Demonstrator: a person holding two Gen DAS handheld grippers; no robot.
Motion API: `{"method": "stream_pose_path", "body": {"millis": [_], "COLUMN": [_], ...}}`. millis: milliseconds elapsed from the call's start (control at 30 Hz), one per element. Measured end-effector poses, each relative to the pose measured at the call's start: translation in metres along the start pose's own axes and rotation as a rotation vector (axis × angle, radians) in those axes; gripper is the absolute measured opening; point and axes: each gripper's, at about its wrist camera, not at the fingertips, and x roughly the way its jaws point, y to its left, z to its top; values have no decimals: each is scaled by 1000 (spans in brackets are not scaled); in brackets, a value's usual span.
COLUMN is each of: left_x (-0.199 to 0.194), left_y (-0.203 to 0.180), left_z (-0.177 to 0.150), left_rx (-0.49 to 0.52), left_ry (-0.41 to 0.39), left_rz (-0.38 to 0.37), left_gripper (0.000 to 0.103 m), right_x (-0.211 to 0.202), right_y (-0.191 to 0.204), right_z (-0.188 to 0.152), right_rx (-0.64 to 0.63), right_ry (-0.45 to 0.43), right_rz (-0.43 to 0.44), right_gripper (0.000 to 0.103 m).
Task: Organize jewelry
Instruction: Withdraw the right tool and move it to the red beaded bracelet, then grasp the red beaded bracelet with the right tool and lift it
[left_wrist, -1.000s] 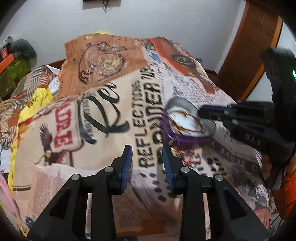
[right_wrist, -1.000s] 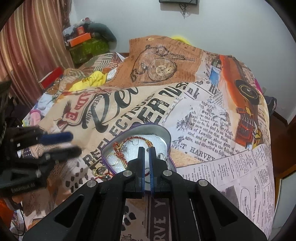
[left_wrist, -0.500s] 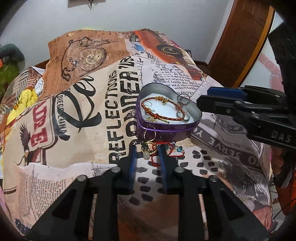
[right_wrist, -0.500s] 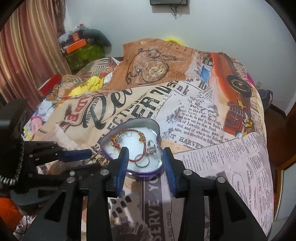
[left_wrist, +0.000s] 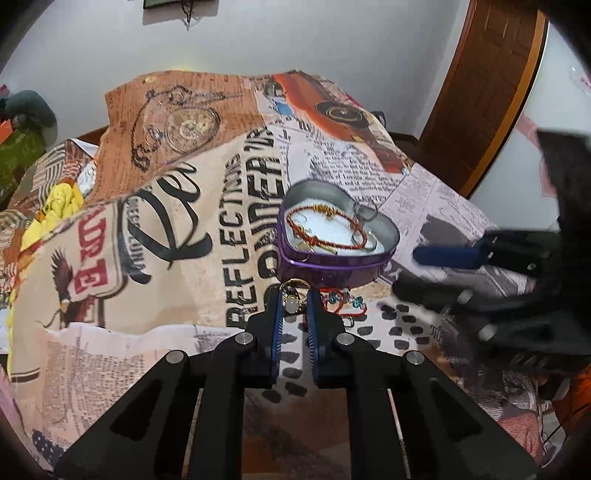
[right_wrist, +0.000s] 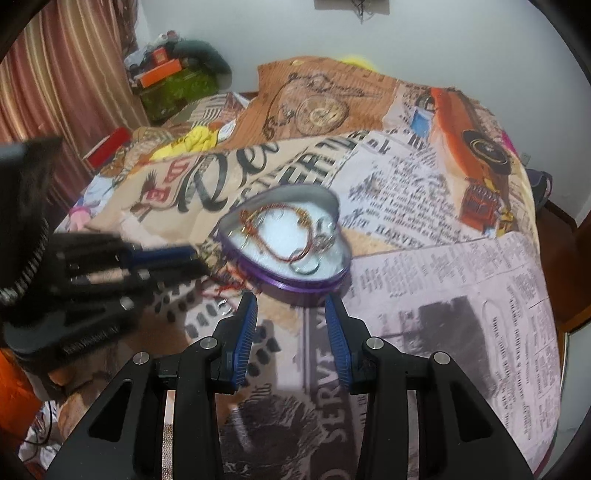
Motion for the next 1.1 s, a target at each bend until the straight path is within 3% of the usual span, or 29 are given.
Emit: {"method": "stream_pose_path", "body": {"millis": [267, 500, 867, 1100], "left_x": [-21, -23, -20, -21], "left_y": [10, 19, 24, 22], "left_z": [4, -11, -24, -26], "left_rx": [-18, -42, -73, -67], "left_ry": [-52, -33, -25, -23], "left_rz": [22, 33, 5, -8], "left_gripper": [11, 11, 11, 11], "right_x": [12, 29, 39, 48], "right_y": [7, 16, 22, 23], "right_z": [4, 9, 23, 27], "right_rx": [-20, -54, -55, -64], "right_ry": [42, 103, 123, 133], "right_rz": [56, 75, 101, 102], "right_gripper": [35, 35, 34, 10]}}
